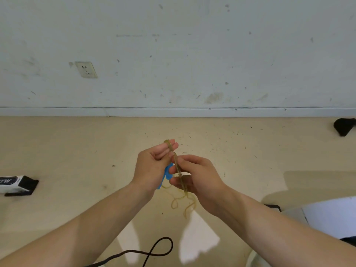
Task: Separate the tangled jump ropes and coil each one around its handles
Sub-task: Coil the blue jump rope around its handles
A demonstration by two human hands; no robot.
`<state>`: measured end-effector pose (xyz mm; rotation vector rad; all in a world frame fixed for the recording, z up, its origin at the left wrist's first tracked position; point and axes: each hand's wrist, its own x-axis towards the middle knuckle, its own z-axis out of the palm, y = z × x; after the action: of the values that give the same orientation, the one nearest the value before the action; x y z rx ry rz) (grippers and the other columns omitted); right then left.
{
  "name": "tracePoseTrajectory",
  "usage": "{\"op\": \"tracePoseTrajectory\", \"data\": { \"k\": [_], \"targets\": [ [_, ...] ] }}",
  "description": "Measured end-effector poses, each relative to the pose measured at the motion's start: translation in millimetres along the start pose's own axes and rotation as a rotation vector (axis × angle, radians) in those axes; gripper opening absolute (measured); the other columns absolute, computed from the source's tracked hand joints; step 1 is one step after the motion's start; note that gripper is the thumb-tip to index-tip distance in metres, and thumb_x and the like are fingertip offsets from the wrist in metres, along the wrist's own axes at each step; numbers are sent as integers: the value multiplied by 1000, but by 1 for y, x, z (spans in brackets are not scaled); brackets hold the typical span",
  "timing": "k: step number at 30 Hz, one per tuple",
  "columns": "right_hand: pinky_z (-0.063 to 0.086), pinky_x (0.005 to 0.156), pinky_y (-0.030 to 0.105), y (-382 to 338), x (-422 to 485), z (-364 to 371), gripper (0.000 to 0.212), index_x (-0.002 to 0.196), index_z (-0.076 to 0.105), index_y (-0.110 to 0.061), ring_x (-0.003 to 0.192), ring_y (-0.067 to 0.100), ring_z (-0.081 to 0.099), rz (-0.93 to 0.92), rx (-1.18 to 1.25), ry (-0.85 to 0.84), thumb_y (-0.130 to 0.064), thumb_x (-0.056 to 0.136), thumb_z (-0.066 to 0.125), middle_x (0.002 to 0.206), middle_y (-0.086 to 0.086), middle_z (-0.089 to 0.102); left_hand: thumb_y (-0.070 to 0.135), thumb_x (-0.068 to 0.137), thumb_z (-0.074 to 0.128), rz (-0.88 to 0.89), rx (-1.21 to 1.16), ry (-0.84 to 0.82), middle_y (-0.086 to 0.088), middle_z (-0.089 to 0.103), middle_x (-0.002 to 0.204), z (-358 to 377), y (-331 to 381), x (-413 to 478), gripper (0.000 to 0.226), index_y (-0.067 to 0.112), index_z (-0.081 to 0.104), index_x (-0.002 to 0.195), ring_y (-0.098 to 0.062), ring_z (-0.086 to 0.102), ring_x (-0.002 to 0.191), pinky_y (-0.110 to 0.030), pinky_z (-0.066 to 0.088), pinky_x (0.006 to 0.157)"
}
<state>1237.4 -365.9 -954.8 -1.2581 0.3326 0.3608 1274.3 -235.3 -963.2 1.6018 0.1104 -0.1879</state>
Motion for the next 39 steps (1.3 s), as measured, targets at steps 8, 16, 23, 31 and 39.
{"op": "tracePoseTrajectory", "data": {
  "k": [8, 16, 23, 31, 39],
  "targets": [
    [49, 58, 29, 4, 1, 3, 15, 108, 66, -7, 56, 17, 51, -11, -21, 18, -16, 100, 56, 74, 5, 65, -11, 96, 43, -106, -45, -70, 11, 71, 120, 6, -1, 0, 47, 23, 64, 122, -27, 65, 89, -20, 49, 78],
    [51, 55, 29, 6, -1, 7, 14, 101, 67, -9, 54, 16, 55, -85, -167, 3, -19, 100, 57, 76, 6, 68, -9, 98, 47, -207, -312, 30, 0, 74, 116, 3, 12, 3, 35, 11, 67, 119, -11, 69, 107, -24, 59, 80],
    [59, 63, 37, 14, -4, 10, 13, 88, 63, -20, 52, 13, 67, -325, -614, 116, -20, 98, 55, 74, -1, 71, 9, 86, 75, -216, -308, 57, -1, 75, 110, 9, 13, -4, 34, 10, 67, 119, -11, 72, 78, -29, 53, 59],
    [55, 68, 41, 37, -5, 13, 31, 86, 62, -19, 68, 17, 64, -370, -930, 182, -36, 103, 43, 72, -5, 66, -9, 90, 61, -206, -388, 137, -4, 75, 111, 3, 17, 5, 29, 7, 65, 115, -20, 72, 100, -29, 58, 81],
    [41, 64, 24, 23, 8, -14, 31, 87, 73, -17, 60, 7, 46, -177, -568, -64, -33, 102, 51, 60, -10, 51, -7, 92, 59, -244, -490, 101, -6, 77, 104, -18, 26, 14, 24, 3, 65, 114, -13, 75, 87, -23, 60, 67]
  ]
}}
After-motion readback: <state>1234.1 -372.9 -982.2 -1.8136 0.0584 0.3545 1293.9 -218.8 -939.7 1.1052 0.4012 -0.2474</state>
